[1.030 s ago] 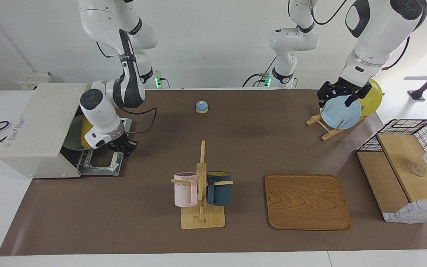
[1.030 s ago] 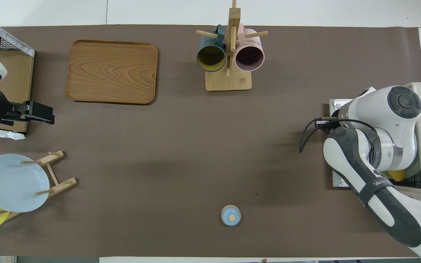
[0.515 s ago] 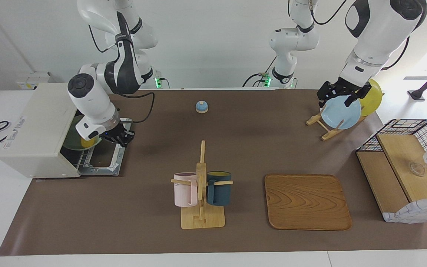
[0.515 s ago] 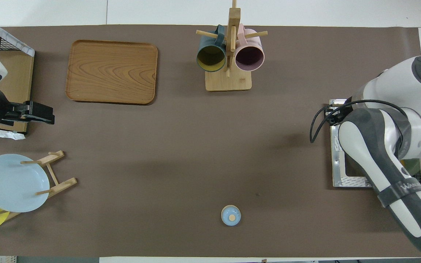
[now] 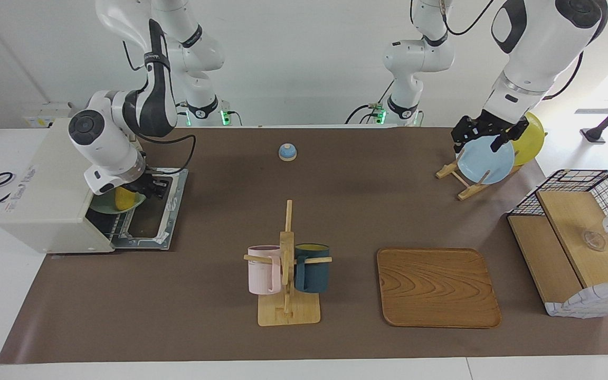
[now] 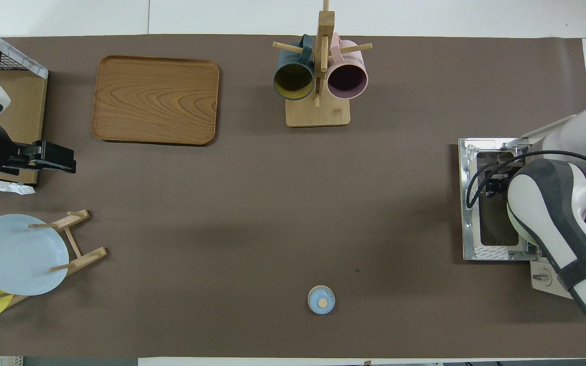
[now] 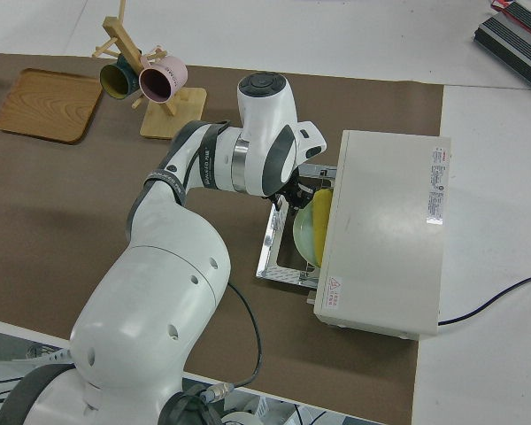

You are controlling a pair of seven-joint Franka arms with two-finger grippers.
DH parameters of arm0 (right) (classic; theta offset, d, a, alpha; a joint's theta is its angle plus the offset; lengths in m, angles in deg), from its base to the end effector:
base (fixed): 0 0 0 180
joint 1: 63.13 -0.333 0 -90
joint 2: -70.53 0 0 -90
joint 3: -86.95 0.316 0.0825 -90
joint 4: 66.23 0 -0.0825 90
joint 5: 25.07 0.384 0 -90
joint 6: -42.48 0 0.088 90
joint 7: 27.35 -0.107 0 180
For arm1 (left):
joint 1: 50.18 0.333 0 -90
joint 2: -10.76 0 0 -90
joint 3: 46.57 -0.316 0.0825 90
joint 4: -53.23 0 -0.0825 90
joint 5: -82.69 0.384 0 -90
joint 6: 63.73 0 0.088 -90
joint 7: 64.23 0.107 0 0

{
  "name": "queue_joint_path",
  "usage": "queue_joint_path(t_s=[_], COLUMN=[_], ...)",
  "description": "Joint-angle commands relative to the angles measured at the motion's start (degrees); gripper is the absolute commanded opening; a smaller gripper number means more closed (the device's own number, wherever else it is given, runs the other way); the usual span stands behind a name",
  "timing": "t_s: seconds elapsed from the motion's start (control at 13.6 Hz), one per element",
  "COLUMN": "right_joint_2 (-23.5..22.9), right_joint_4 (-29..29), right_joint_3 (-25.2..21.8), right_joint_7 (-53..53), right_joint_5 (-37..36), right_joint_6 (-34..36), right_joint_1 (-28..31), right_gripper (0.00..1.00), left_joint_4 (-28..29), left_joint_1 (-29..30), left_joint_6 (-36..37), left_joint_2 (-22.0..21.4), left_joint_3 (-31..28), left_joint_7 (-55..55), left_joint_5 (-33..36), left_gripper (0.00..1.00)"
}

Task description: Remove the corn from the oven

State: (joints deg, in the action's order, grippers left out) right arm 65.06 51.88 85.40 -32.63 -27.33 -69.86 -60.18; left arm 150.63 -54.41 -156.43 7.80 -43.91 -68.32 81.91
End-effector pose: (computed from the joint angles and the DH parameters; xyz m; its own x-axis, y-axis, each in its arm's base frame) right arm 0.5414 -0.0450 0.3740 0.9694 -0.1539 -0.1911 -0.1464 -0.9878 0.0532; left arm 0.5359 -0.0668 0.5957 0.9984 -0.0480 -0.0311 -0.0478 -0.9988 0.0090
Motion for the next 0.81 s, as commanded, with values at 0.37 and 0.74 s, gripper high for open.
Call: queue_joint_path(t_s=[0.37, 0.74], right_joint_2=[1.77, 2.21], right_joint_4=[-0.16, 0.81], right_joint_3=[0.41, 0.41], right_joint_7=[-0.17, 0.27], right_joint_5=[-2.66, -2.66], right_joint_6=[3.08, 3.70], right_joint_1=[0.39, 1.53], right_gripper=[0.34, 0.35], left_joint_4=[0.51, 0.42], left_joint_1=[-0.17, -0.17], left_joint_6=[0.68, 0.59], left_joint_2=[-0.82, -0.82], left_joint_3=[0.16, 0.16], left_joint_7=[-0.39, -0.39], left_joint_5=[1.22, 1.22], left_gripper=[1.00, 1.00])
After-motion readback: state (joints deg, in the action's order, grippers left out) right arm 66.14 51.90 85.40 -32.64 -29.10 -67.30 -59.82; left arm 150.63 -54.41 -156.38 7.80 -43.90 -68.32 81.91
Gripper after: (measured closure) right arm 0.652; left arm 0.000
